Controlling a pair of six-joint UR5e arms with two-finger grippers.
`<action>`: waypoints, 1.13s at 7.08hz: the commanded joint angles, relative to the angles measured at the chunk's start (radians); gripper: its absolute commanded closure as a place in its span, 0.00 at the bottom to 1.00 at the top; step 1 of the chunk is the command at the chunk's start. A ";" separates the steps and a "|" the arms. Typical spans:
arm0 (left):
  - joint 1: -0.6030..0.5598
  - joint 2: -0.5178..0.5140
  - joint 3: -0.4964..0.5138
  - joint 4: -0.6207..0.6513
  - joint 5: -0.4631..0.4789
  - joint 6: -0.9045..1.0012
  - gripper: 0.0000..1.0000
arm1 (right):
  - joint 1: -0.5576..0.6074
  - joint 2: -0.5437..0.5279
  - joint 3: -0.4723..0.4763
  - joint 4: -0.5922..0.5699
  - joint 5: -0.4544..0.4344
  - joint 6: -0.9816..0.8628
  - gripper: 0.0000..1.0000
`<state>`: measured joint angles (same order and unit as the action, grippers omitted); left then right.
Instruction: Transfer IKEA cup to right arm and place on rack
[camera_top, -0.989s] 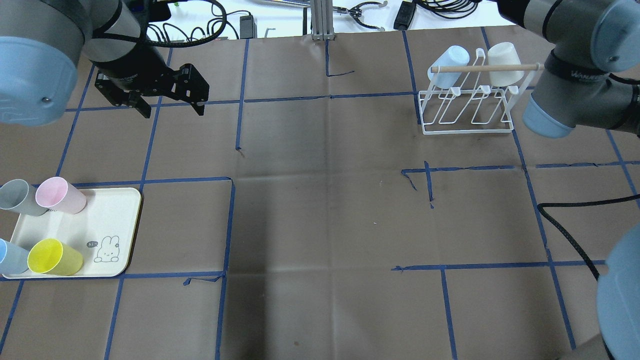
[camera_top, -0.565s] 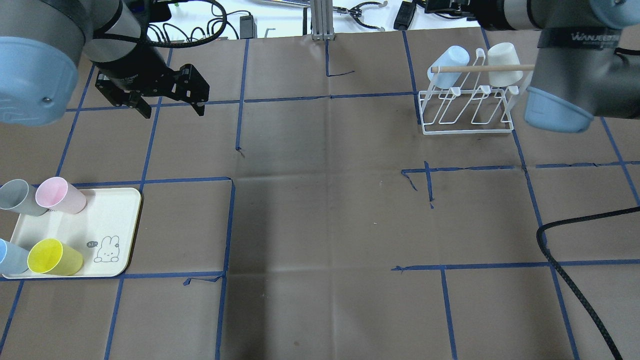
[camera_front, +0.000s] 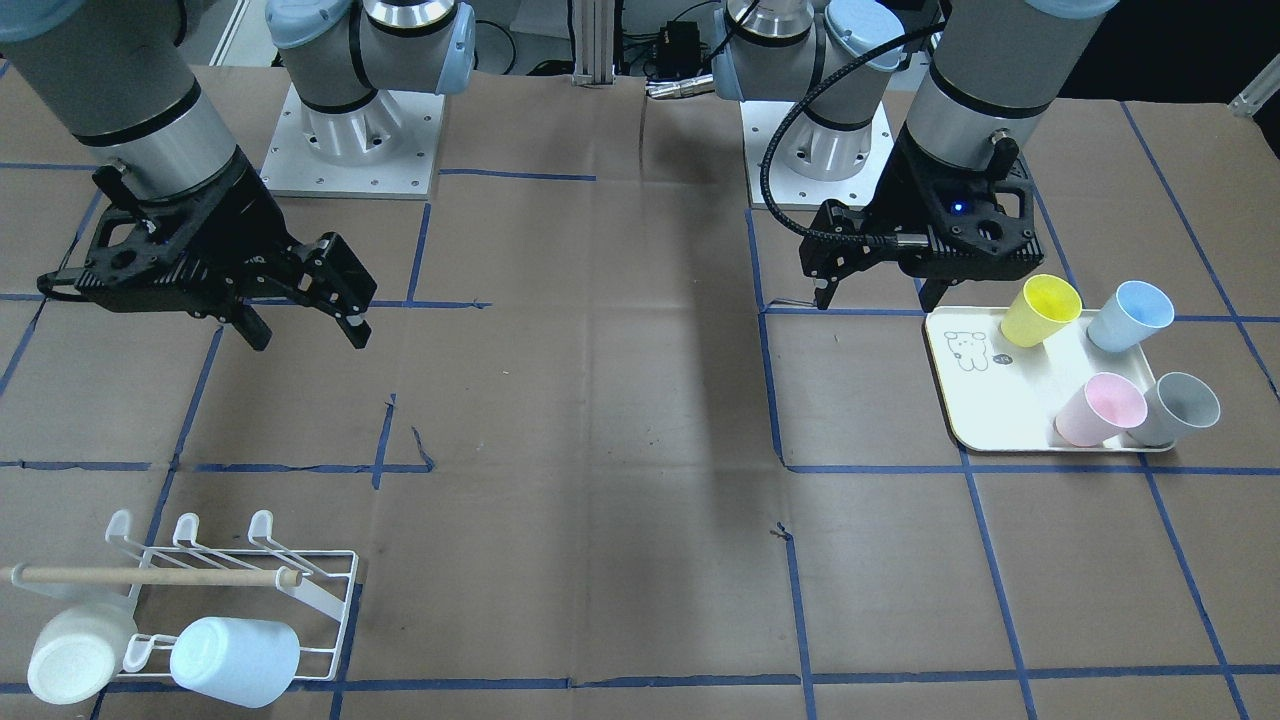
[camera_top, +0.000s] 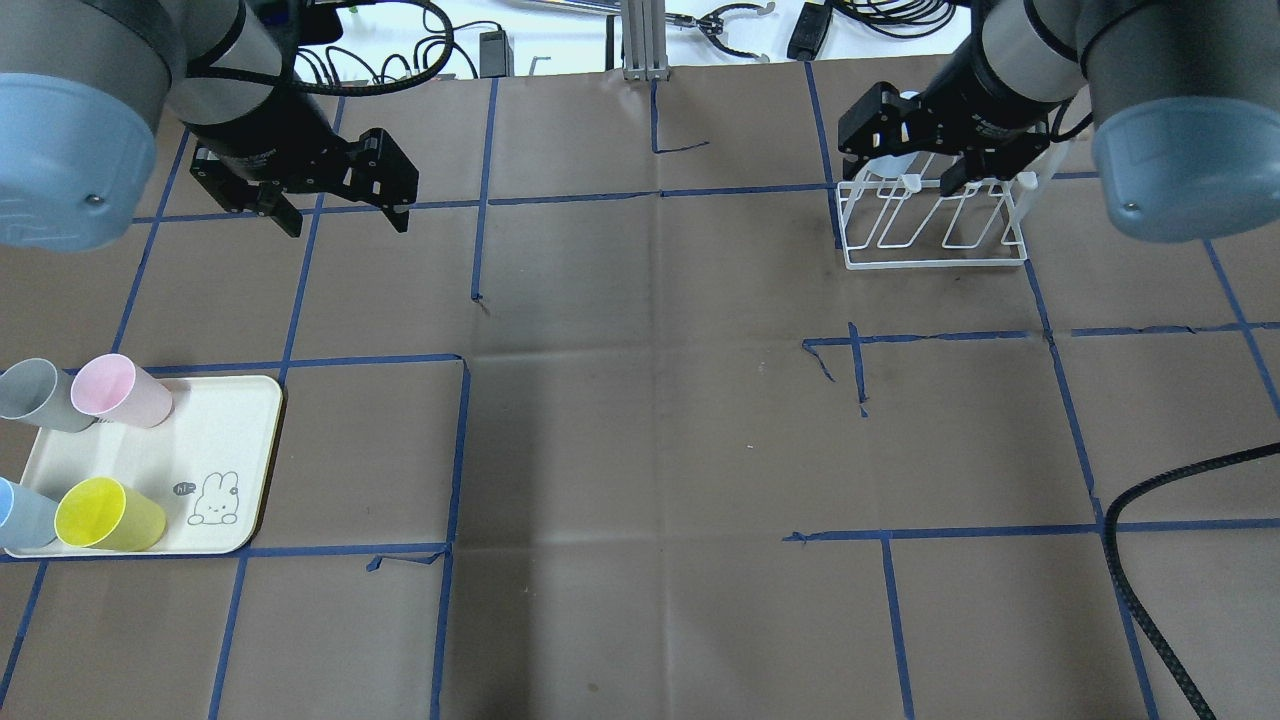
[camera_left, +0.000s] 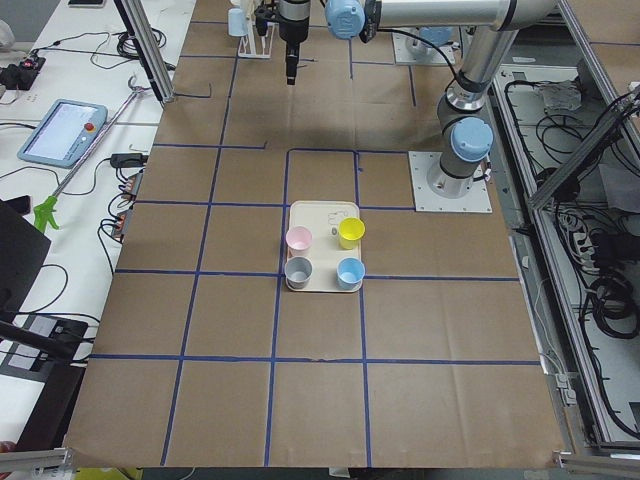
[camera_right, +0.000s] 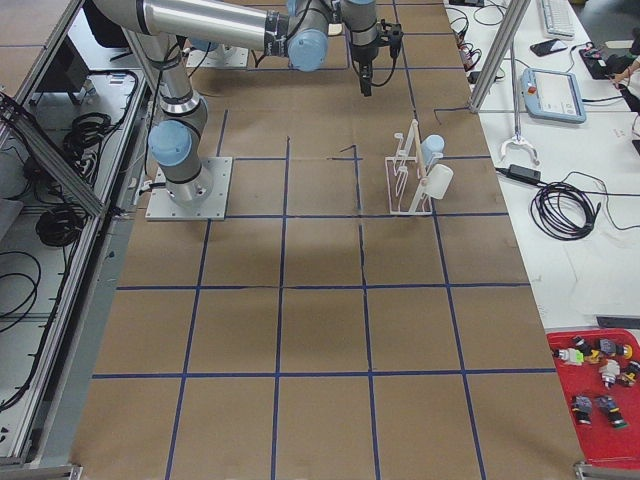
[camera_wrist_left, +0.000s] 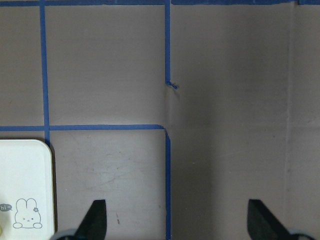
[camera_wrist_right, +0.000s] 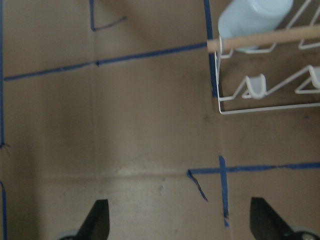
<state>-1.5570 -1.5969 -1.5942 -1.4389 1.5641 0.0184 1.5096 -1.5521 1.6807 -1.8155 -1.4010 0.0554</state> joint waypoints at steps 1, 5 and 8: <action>0.000 0.000 -0.001 0.000 0.001 0.000 0.00 | 0.035 -0.084 -0.013 0.293 -0.152 -0.005 0.00; 0.000 0.003 -0.001 -0.001 0.001 0.000 0.00 | 0.052 -0.154 -0.007 0.349 -0.153 0.015 0.00; 0.000 0.000 -0.001 -0.001 0.001 0.000 0.00 | 0.054 -0.169 -0.009 0.328 -0.173 0.047 0.00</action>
<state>-1.5570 -1.5946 -1.5958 -1.4404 1.5646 0.0184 1.5619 -1.7151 1.6713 -1.4756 -1.5729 0.0865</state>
